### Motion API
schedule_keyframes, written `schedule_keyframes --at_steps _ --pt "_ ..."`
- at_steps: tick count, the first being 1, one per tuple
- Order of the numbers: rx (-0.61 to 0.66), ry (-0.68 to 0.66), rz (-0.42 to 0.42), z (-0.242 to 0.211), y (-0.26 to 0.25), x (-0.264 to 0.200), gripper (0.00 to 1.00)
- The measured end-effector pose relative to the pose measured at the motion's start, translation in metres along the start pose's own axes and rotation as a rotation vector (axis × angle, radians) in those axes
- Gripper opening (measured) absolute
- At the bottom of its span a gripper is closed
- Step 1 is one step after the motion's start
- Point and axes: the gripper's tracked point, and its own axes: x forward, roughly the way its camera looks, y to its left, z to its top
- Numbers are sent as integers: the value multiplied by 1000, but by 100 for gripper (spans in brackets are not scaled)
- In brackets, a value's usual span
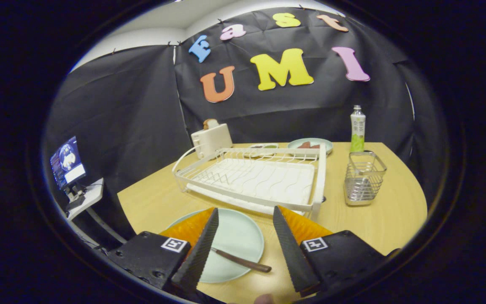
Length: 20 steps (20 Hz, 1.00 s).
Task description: Take the plate from the dish rack, then take the spoon from the basket and place it into the plate.
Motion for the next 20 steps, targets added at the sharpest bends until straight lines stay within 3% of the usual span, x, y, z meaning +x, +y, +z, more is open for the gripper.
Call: schedule_keyframes --at_steps 1,5,9,13,20 --pt "-3 -20 -43 6 -8 -5 90" --pt "-33 -155 -229 49 -34 -36 100" --pt "-33 -269 -381 89 -46 -66 100" --pt "-12 -357 -453 115 -41 -91 100" --pt "-88 -449 -586 124 -18 -123 100"
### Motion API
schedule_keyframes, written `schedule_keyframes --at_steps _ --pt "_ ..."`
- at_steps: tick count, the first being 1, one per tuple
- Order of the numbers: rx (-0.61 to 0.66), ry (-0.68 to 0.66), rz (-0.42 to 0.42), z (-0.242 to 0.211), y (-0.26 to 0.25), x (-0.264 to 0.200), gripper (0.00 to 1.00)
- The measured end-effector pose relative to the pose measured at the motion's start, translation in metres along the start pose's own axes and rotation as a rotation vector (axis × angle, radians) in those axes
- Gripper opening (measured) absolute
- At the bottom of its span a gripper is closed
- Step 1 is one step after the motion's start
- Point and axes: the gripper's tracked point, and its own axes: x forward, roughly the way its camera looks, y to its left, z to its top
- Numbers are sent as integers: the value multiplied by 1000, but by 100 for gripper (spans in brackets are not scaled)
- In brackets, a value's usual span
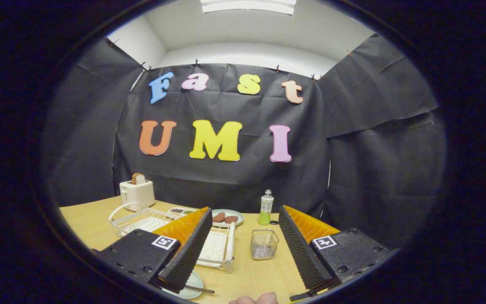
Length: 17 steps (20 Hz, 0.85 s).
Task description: Take the plate from the dish rack, then take the spoon from the basket and place it into the plate.
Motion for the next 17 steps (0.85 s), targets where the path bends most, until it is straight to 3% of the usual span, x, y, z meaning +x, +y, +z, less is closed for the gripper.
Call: schedule_keyframes --at_steps 17 --pt "25 34 27 -22 42 7 100"
